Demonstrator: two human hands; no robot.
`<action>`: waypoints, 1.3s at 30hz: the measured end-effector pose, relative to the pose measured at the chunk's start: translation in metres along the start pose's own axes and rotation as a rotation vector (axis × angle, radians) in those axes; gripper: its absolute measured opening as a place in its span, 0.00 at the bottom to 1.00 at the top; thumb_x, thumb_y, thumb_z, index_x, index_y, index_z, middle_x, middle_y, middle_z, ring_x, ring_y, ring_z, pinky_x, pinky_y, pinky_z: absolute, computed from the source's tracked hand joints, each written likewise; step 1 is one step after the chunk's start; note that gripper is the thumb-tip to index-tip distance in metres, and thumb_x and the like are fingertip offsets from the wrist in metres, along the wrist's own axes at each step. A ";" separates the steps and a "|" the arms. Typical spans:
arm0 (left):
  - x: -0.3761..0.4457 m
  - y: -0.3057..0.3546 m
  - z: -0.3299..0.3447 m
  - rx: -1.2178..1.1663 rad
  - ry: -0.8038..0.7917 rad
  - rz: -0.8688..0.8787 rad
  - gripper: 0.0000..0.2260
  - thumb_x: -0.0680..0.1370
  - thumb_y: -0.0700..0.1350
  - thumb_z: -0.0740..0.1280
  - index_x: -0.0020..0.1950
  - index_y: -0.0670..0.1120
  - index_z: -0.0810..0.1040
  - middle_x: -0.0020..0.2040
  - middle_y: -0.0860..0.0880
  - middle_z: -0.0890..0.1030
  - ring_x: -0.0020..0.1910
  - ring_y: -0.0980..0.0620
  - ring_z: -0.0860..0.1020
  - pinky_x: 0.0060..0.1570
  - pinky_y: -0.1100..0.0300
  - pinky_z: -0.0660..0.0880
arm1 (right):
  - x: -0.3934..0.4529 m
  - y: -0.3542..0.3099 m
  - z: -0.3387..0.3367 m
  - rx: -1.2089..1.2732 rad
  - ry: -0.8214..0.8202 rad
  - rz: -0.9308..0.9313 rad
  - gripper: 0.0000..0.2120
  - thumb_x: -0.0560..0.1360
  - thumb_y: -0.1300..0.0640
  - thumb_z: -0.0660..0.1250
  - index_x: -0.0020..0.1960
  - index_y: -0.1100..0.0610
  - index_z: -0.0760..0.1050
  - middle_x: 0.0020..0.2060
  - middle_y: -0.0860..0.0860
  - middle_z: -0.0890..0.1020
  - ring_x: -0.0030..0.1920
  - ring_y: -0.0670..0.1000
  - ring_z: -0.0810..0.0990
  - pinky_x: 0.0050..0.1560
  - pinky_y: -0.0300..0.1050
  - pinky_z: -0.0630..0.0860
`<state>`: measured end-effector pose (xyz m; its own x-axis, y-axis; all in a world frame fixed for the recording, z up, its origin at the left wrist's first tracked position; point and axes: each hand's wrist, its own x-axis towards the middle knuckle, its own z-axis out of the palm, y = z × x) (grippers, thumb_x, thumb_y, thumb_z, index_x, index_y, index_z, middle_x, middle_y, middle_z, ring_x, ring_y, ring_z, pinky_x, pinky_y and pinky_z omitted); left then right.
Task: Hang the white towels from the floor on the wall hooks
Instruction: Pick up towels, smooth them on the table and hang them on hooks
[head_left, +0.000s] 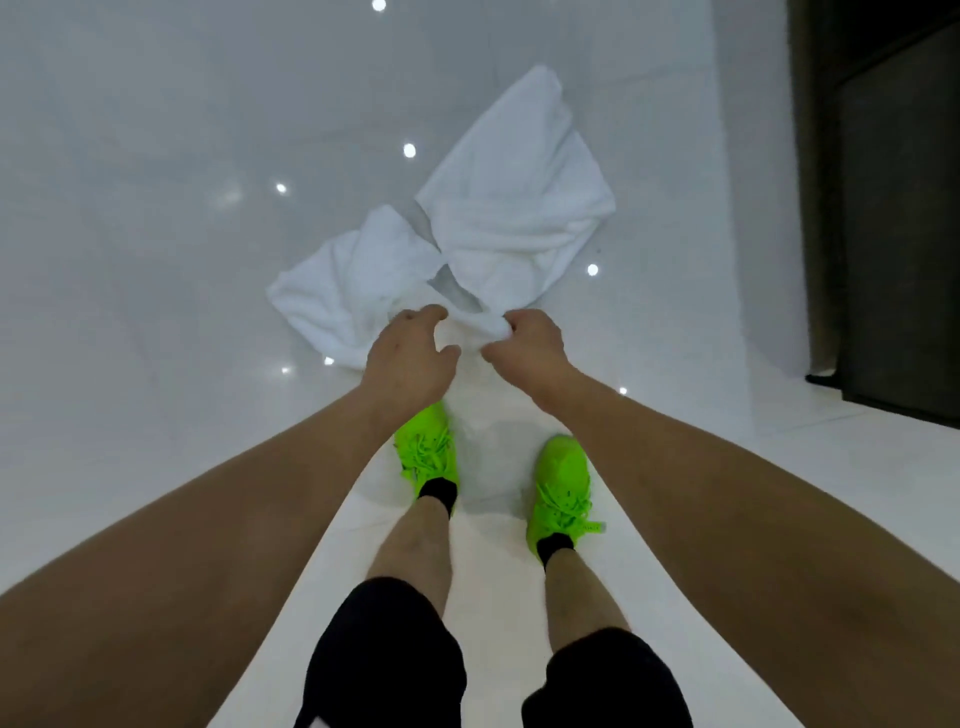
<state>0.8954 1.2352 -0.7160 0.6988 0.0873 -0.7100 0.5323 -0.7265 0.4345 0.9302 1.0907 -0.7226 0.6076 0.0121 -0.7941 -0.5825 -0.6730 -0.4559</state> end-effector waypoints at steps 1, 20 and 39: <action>-0.015 0.022 -0.019 0.018 0.003 0.035 0.25 0.78 0.48 0.66 0.74 0.47 0.67 0.69 0.42 0.72 0.68 0.44 0.70 0.64 0.56 0.65 | -0.022 -0.020 -0.021 -0.030 0.008 -0.044 0.10 0.68 0.63 0.68 0.33 0.52 0.72 0.31 0.48 0.76 0.37 0.52 0.77 0.37 0.43 0.71; -0.338 0.503 -0.219 0.233 0.324 0.825 0.09 0.74 0.45 0.63 0.49 0.55 0.80 0.38 0.57 0.75 0.42 0.52 0.76 0.41 0.59 0.72 | -0.419 -0.111 -0.467 0.044 0.567 -0.587 0.05 0.70 0.54 0.75 0.38 0.55 0.82 0.31 0.55 0.79 0.32 0.47 0.74 0.32 0.40 0.69; -0.459 0.753 -0.181 -0.104 0.596 1.098 0.03 0.76 0.46 0.65 0.45 0.48 0.77 0.44 0.47 0.78 0.45 0.47 0.77 0.41 0.54 0.75 | -0.575 0.016 -0.683 0.413 0.838 -0.843 0.19 0.66 0.48 0.80 0.43 0.61 0.80 0.35 0.54 0.82 0.34 0.43 0.79 0.37 0.39 0.75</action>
<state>1.0616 0.7712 0.0372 0.8893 -0.2155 0.4034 -0.4513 -0.5564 0.6977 0.9406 0.5683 0.0011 0.9396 -0.2501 0.2338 0.1192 -0.4014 -0.9081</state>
